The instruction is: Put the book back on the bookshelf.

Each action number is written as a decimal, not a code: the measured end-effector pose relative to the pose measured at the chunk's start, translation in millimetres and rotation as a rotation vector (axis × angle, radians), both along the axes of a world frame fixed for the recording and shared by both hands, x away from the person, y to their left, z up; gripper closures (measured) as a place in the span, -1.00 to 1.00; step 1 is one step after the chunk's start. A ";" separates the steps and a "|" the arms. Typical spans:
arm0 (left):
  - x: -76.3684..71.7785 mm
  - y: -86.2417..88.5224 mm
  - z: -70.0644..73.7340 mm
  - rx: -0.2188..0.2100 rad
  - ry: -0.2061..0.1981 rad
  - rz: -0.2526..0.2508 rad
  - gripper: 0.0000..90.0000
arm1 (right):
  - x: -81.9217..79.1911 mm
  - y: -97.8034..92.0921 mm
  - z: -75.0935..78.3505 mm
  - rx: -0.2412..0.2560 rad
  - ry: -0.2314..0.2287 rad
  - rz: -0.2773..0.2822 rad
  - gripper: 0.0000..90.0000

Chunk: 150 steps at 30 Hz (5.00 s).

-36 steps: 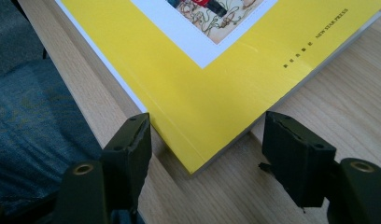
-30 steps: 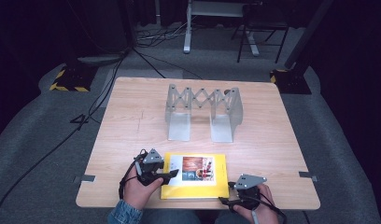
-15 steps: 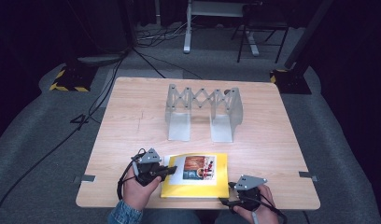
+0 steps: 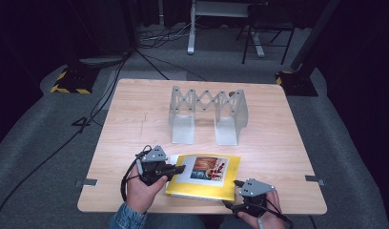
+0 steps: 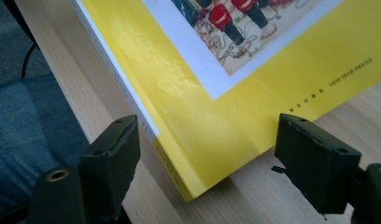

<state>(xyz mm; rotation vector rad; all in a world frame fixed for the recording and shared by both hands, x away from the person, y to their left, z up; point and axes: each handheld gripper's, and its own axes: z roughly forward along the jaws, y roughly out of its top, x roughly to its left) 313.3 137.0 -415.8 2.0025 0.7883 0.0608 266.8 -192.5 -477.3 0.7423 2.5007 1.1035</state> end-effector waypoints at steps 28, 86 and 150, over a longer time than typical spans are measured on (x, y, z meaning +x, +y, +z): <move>15.5 -30.1 27.9 -0.006 0.001 -0.121 0.98 | -2.3 29.9 -7.5 -0.103 -0.161 -0.021 -0.66; 21.6 7.1 20.4 -0.121 -0.044 0.164 0.02 | -3.1 47.2 2.7 -0.297 -0.471 0.014 0.68; 35.8 59.9 -88.1 0.298 -0.045 0.357 -0.26 | 53.5 -31.3 104.7 0.233 -0.426 -0.361 0.71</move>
